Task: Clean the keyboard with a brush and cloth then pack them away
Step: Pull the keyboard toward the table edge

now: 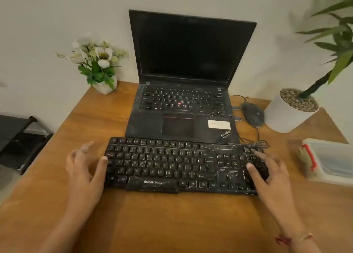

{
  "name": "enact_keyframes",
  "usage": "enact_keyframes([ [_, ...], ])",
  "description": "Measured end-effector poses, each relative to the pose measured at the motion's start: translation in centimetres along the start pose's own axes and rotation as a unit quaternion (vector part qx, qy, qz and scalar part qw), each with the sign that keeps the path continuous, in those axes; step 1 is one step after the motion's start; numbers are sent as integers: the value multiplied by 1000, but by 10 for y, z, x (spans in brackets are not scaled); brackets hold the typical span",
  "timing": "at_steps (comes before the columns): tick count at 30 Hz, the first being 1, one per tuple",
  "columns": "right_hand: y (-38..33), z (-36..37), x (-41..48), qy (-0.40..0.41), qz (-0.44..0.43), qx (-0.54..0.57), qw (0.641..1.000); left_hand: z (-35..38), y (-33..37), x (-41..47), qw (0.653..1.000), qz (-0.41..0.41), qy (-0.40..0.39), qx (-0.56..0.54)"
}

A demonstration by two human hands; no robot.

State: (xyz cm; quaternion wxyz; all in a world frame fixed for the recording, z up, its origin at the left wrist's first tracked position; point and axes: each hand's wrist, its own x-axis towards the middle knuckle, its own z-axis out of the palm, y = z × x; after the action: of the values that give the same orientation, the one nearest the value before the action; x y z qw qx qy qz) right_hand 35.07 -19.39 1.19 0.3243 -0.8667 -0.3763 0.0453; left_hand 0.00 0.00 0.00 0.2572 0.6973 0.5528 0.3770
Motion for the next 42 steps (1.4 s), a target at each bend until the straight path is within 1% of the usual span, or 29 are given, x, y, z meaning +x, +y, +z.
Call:
enact_keyframes([
  [2,6,0,-9,12,23,31,999,1,-4,-7,1000,-2,13,0],
  [6,18,6,-22,51,26,61,997,6,-14,-14,1000,-7,10,17],
  [9,23,10,-26,77,31,81,993,8,-16,-14,1000,9,7,24],
  [12,23,13,-30,86,30,80,993,12,-17,-13,999,9,-11,40],
  [16,18,14,-32,91,13,75,993,15,-19,-13,995,12,-33,96],
  [19,16,12,-34,114,32,71,990,16,-17,-14,994,5,-44,105],
  [21,16,11,-36,128,45,68,988,16,-16,-14,995,-13,-34,92],
  [23,15,12,-35,109,62,59,990,14,-14,-9,996,-46,-24,79],
  [26,10,13,-32,67,86,9,994,12,-9,3,985,-90,-59,135],
  [28,8,11,-26,52,110,-8,993,11,-3,13,978,-133,-80,141],
  [30,7,11,-18,32,139,-12,990,9,5,20,975,-185,-104,71],
  [31,7,11,-13,24,149,-22,988,8,8,23,970,-209,-124,8],
  [32,8,11,-9,22,154,-29,987,6,14,23,961,-231,-144,-53],
  [34,8,11,-1,28,167,-10,985,4,20,24,944,-260,-163,-120],
  [38,5,8,3,69,165,75,981,4,27,14,930,-258,-137,-223],
  [42,4,-7,-3,99,150,150,972,-5,34,5,922,-233,-111,-288],
])
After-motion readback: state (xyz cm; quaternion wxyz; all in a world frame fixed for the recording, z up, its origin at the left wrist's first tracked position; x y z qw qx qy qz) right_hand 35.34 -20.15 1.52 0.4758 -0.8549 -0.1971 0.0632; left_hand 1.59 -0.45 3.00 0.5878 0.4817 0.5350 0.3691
